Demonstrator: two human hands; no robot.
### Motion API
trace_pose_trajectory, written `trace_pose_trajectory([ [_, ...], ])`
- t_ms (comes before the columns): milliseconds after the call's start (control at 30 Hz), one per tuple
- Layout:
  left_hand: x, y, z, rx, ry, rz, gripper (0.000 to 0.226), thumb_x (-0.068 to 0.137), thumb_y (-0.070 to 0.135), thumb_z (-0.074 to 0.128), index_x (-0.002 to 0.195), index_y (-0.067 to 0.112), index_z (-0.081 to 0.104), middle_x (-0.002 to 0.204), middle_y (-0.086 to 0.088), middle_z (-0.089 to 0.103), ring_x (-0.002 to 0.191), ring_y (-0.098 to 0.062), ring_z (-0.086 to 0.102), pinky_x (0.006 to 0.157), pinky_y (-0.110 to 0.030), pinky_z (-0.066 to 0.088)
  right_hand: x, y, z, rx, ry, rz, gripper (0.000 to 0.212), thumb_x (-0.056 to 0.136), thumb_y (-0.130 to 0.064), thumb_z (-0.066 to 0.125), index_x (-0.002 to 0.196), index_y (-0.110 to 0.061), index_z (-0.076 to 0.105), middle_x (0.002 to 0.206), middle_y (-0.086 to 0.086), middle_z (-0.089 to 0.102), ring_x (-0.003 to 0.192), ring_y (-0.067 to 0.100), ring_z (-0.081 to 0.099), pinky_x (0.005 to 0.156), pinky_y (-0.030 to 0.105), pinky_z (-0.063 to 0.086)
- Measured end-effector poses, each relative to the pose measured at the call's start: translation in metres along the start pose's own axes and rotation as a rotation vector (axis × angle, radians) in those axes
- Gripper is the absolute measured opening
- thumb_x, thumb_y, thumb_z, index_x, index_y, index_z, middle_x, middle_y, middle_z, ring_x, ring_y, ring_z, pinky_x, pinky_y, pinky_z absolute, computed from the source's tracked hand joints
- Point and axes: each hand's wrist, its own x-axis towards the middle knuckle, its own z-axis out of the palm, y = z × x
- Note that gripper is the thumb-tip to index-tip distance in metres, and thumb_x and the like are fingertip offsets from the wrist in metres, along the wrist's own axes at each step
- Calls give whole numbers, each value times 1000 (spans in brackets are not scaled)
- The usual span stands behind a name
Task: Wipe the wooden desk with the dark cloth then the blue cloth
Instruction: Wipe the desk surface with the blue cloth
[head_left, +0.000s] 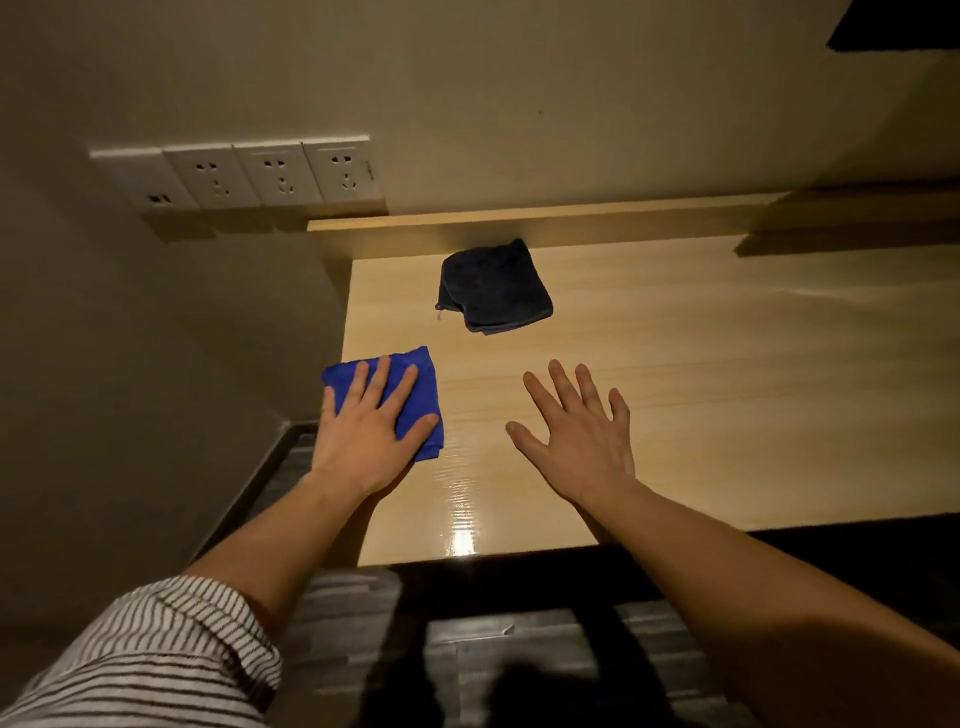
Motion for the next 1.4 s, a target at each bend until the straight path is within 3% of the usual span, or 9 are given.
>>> trace_pose_trajectory([
  [367, -98, 33, 34, -74, 60, -71, 81, 96, 69, 1, 169, 35, 13, 178, 4, 2, 165, -19, -2, 131, -41, -2, -3, 3, 2, -16, -4, -30, 78, 93, -81, 3, 163, -45, 0, 173, -8, -8, 159, 22, -12, 124, 57, -1],
  [600, -153, 64, 60, -236, 276, -102, 61, 107, 48, 28, 152, 19, 59, 162, -2, 50, 151, -20, 45, 126, -40, 34, -3, 3, -2, -14, -30, -35, 76, 95, -79, 4, 163, -45, -1, 173, -7, -9, 159, 23, -13, 123, 58, -3],
  [733, -166, 98, 38, -617, 291, -260, 65, 101, 59, 30, 143, 25, 65, 142, 5, 68, 130, -17, 62, 107, -37, 49, -1, 4, -7, 3, -68, -52, 73, 98, -76, 10, 163, -45, 2, 173, -7, -7, 159, 24, -10, 123, 58, 0],
  [833, -141, 113, 7, -928, 339, -257, 41, 110, 44, 44, 136, 24, 68, 121, 7, 74, 114, -14, 68, 97, -27, 51, 4, 14, -21, 22, -105, -118, 68, 101, -70, 17, 163, -43, 13, 174, -6, 2, 160, 23, 0, 122, 55, 11],
  [900, -105, 117, -17, -994, 383, -251, 34, 114, 30, 46, 140, 21, 66, 121, 5, 73, 112, -14, 67, 93, -19, 48, 8, 32, -29, -9, -39, -155, 67, 101, -68, 20, 162, -40, 18, 174, -5, 8, 159, 22, 8, 120, 52, 18],
  [1067, -2, 116, -45, -789, 392, -69, 36, 115, 30, 42, 144, 21, 60, 114, 2, 70, 106, -22, 64, 81, -33, 44, 15, 98, -30, -88, 2, -84, 73, 96, -77, 14, 162, -45, 12, 174, -8, 5, 160, 22, 1, 120, 56, 13],
  [1167, 44, 113, -31, -542, 258, -31, 47, 115, 38, 39, 157, 21, 50, 156, -7, 55, 142, -30, 49, 111, -41, 40, 14, 116, -24, -83, 18, -65, 75, 95, -82, 12, 161, -49, 6, 173, -11, 1, 160, 18, -3, 121, 55, 9],
  [1233, 59, 110, -13, -241, 74, -6, 60, 111, 58, 29, 166, 34, 31, 177, -4, 18, 163, -29, 14, 130, -51, 13, 15, 116, -22, -76, 33, -62, 74, 94, -82, 13, 161, -50, 8, 173, -12, 2, 159, 16, -3, 122, 54, 8],
  [1400, 71, 105, 3, -12, 40, 17, 80, 96, 86, 12, 167, 50, 2, 179, 0, -8, 164, -30, -9, 128, -62, -4, 15, 115, -21, -69, 44, -53, 74, 94, -82, 15, 161, -50, 10, 173, -12, 4, 159, 15, -3, 122, 53, 8],
])
